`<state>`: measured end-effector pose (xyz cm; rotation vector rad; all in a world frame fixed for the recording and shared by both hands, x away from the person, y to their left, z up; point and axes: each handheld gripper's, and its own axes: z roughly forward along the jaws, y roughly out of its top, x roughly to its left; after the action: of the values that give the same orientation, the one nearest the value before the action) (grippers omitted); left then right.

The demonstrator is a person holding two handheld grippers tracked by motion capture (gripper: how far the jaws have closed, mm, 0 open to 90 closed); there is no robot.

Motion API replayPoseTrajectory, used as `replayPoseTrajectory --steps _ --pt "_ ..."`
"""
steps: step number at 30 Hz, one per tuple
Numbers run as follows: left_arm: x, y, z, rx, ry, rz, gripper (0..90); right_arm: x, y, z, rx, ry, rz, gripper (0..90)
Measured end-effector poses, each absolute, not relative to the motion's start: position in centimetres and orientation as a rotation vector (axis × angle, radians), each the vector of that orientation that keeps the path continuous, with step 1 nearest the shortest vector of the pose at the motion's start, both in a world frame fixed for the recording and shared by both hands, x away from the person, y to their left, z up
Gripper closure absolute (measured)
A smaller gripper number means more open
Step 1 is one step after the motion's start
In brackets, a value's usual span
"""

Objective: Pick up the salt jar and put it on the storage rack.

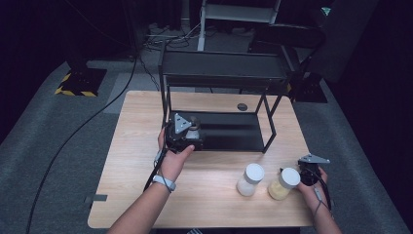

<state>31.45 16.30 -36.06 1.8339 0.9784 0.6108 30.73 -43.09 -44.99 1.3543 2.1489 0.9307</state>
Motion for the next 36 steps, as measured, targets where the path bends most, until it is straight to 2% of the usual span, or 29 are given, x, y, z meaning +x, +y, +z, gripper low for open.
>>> replayPoseTrajectory --steps 13,36 --pt "29.5 17.1 -36.6 1.873 0.970 0.580 7.4 30.4 -42.9 -45.0 1.364 2.136 0.928 7.8" --pt "27.1 19.9 -40.6 1.936 1.064 0.566 6.9 30.3 -42.9 -45.0 1.363 2.136 0.929 8.2"
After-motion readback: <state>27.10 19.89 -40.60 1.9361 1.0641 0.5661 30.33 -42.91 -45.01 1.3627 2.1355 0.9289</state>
